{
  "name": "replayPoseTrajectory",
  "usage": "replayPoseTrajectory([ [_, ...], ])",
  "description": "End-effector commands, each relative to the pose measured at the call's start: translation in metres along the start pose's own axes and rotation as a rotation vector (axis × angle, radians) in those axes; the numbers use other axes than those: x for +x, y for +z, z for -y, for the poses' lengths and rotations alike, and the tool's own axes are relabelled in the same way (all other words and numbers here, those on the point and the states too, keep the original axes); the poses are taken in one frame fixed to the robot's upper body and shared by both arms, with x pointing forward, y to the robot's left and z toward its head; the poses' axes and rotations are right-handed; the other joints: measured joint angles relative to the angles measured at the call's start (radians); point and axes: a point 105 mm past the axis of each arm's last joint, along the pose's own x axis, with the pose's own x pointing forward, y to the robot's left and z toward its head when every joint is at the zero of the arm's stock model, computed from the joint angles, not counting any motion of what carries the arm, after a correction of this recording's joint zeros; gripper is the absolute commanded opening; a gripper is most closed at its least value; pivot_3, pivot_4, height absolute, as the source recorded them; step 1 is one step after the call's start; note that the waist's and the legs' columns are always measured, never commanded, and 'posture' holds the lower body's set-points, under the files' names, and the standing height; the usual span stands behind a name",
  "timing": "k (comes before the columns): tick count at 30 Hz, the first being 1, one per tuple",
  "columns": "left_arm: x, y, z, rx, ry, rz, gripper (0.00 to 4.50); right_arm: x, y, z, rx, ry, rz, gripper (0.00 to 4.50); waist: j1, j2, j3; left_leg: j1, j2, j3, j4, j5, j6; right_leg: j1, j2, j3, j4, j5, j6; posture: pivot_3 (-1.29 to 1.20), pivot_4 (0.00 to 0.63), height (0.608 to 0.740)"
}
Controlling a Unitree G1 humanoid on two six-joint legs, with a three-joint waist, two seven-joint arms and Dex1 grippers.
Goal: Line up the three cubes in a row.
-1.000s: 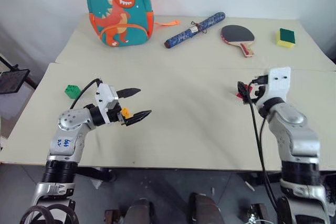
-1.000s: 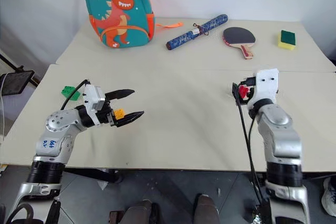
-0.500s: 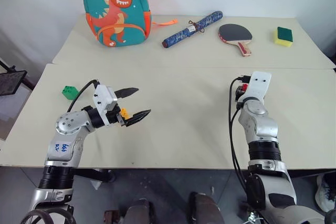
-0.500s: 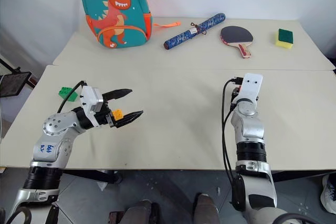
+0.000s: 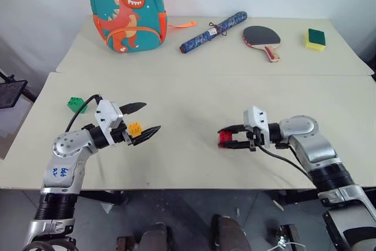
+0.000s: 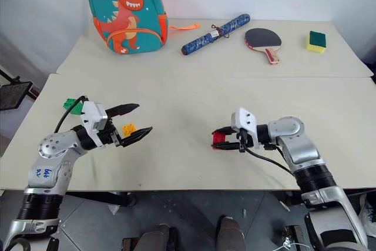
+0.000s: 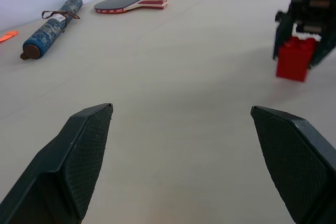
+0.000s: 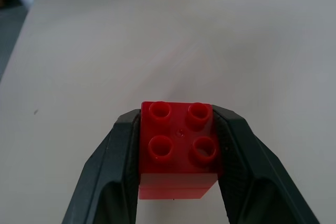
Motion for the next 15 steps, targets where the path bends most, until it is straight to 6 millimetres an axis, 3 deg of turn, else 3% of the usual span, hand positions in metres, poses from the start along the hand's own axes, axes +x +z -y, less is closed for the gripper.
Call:
replayPoseTrajectory([
  [1,-0.003,0.013,0.004,0.034,0.001,0.034,4.50,0.005,0.011,0.010,-0.084,0.030,0.051,1.53,-0.001,0.000,0.000,0.001,0.000,0.000,0.000,0.000,0.000,0.000,0.000,0.000,0.000,0.000,0.000,0.00,0.150,0.740],
  [9,-0.012,0.013,0.006,0.026,0.010,0.009,4.50,0.012,0.001,0.014,-0.114,0.070,0.040,1.53,0.004,0.000,0.000,0.000,0.000,-0.001,0.000,0.000,-0.001,0.001,0.000,-0.001,0.000,0.000,0.000,0.00,0.150,0.740],
  [14,-0.027,0.012,-0.003,0.042,0.067,-0.010,4.50,0.011,0.003,0.015,-0.140,0.054,0.059,3.22,0.001,0.000,0.000,0.001,0.001,-0.001,0.000,0.000,-0.001,0.001,0.000,-0.001,0.000,0.000,0.000,0.00,0.150,0.740],
  [15,-0.037,0.013,-0.007,0.008,0.111,-0.002,4.50,0.006,0.009,0.015,-0.151,0.038,0.088,3.56,0.001,0.000,0.000,0.001,0.001,-0.001,0.000,0.000,-0.001,0.001,0.000,-0.001,0.000,0.000,0.000,0.00,0.150,0.740],
])
